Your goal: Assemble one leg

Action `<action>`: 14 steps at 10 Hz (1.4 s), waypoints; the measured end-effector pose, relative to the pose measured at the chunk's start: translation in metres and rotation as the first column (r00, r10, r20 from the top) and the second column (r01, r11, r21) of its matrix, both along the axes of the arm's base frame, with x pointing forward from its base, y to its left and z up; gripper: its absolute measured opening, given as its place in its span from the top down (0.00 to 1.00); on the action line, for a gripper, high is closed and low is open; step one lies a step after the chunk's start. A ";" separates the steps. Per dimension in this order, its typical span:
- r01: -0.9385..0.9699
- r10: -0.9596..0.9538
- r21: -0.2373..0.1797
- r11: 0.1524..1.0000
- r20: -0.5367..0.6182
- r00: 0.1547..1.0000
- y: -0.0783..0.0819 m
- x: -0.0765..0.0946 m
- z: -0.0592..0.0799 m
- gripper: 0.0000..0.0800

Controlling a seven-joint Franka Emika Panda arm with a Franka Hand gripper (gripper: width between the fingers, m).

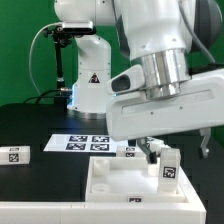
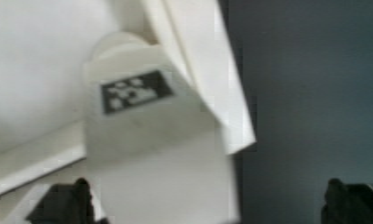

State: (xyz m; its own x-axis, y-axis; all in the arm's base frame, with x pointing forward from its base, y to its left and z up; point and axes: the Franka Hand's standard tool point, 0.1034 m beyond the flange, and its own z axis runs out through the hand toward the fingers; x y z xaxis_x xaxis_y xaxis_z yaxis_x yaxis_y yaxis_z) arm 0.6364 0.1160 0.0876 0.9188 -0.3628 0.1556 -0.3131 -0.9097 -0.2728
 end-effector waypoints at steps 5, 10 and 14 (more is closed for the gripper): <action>0.047 -0.049 -0.019 0.999 -0.113 0.992 0.009 -0.014 -0.011 0.19; 0.031 -0.037 -0.061 0.998 -0.102 0.994 0.007 -0.014 -0.014 0.19; -0.061 0.023 -0.212 0.975 -0.175 0.984 0.002 -0.002 -0.008 0.19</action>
Offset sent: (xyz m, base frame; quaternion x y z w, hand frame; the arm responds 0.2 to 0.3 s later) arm -0.0137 -0.0231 -0.0257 -0.2045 -0.0884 -0.0046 0.9748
